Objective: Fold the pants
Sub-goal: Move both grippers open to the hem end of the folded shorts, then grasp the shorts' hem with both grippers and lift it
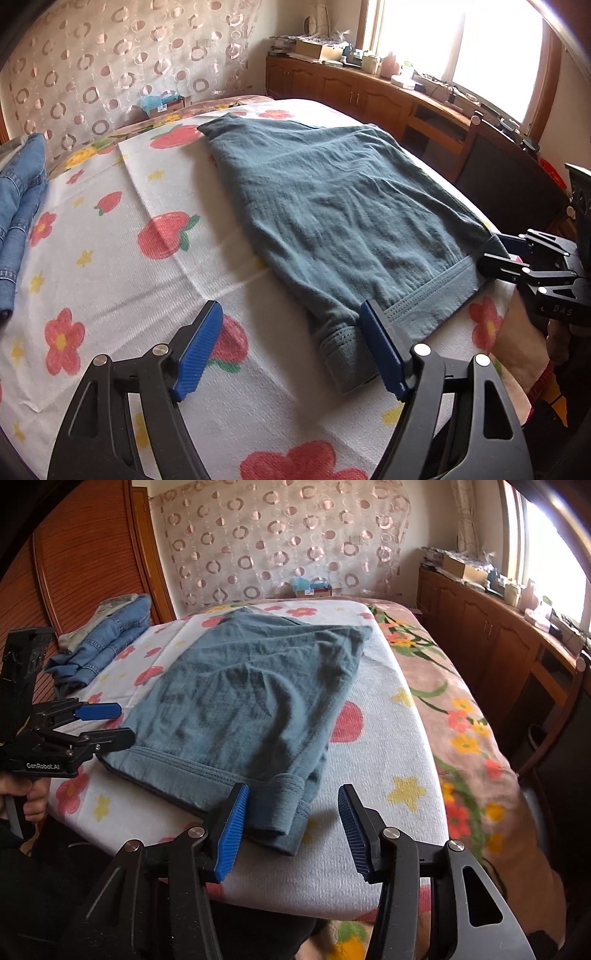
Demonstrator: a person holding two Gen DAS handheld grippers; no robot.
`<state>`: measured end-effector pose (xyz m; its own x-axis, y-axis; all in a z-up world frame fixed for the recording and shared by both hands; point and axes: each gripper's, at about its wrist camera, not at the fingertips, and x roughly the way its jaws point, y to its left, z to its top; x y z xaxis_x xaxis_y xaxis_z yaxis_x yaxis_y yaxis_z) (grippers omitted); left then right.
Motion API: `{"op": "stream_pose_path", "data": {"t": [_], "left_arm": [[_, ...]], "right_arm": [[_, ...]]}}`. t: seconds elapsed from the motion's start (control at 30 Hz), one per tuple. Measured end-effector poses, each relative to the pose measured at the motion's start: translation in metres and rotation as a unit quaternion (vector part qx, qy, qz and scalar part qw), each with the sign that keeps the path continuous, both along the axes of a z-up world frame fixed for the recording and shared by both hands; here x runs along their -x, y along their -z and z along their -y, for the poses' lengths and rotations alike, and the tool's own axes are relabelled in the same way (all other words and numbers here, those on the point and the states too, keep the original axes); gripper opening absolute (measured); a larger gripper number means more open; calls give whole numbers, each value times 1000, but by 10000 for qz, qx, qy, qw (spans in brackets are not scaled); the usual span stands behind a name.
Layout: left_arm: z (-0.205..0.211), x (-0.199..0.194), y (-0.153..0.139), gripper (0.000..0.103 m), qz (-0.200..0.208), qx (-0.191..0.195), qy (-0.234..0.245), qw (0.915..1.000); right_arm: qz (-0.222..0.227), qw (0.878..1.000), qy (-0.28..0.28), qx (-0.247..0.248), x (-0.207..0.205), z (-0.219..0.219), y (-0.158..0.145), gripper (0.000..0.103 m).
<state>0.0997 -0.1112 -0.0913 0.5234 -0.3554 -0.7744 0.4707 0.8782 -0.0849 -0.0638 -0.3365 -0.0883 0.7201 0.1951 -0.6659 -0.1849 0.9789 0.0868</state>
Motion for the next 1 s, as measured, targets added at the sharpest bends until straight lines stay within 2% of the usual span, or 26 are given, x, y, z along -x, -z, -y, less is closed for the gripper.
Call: {"op": "stream_pose_path", "data": {"t": [0.2,0.33,0.5,0.6,0.73,1.0], "left_arm": [[-2,-1,1,78,0,75,-7,10000],[-2,-1,2,78,28,79,-9,10000],[-2,-1,1,78,13,86,-32,10000],[0,3,-3,66,24,134,69,9999],[4,10,-5,59,-9,181,218,9996],[6,14,-1,57,-184,347,290,9988]], "right_arm": [[1,10000,21,-19,2,-1,1,51],[-31,9998,-67,-165,2,-3,1,36],[5,9997,-137,-185,3,-3,2,27],[30,9997,-157,-189,4,-3,3,26],[55,9996,-165,-204,4,-4,4,25],[70,9996,-153,-236,4,-5,4,25]]}}
